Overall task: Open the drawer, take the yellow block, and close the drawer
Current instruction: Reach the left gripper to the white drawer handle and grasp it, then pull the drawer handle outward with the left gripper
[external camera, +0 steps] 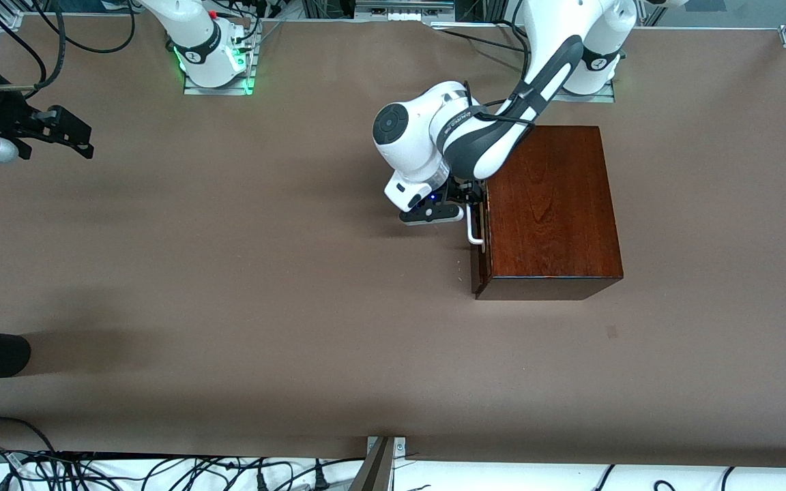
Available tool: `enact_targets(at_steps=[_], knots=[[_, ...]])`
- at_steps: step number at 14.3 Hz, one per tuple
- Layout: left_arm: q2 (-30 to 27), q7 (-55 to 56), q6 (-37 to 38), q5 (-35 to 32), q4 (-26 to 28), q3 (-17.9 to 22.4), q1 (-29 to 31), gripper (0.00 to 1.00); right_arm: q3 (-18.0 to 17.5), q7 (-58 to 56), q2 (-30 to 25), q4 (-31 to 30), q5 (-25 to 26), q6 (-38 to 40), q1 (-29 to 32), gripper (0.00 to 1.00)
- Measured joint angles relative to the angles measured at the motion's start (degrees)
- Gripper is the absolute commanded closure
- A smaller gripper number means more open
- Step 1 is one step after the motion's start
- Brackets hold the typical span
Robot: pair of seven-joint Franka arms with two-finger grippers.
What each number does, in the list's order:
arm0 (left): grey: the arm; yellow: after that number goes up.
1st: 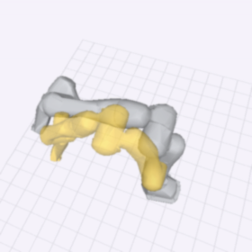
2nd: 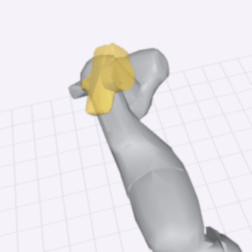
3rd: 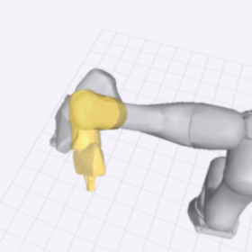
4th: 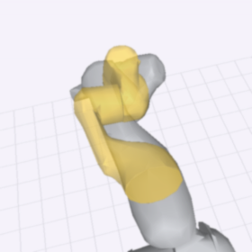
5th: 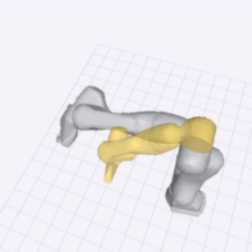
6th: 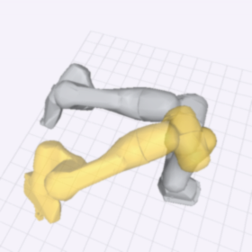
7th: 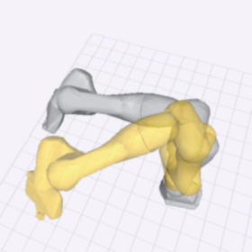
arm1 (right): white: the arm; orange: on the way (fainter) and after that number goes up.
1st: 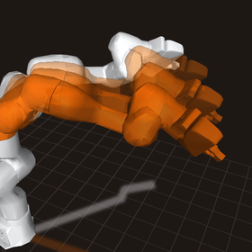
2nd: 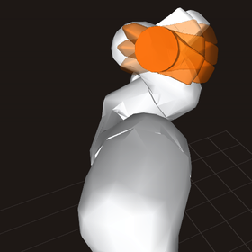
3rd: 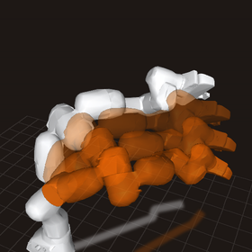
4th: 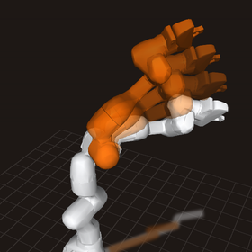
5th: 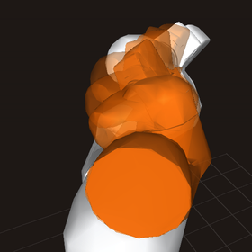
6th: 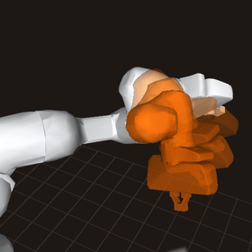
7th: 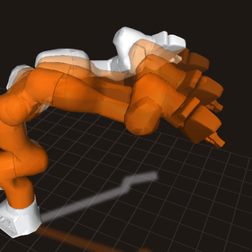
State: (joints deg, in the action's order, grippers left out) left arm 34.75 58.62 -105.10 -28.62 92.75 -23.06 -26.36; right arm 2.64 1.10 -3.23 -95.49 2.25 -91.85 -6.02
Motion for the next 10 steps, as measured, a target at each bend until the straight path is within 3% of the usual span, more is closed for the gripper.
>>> enact_targets(at_steps=[10], knots=[[-0.3,1.0,-3.4,3.0,0.0,0.0,0.0,0.00,-0.3,0.0,3.6,1.9,0.3,-3.2,-1.3,0.00]])
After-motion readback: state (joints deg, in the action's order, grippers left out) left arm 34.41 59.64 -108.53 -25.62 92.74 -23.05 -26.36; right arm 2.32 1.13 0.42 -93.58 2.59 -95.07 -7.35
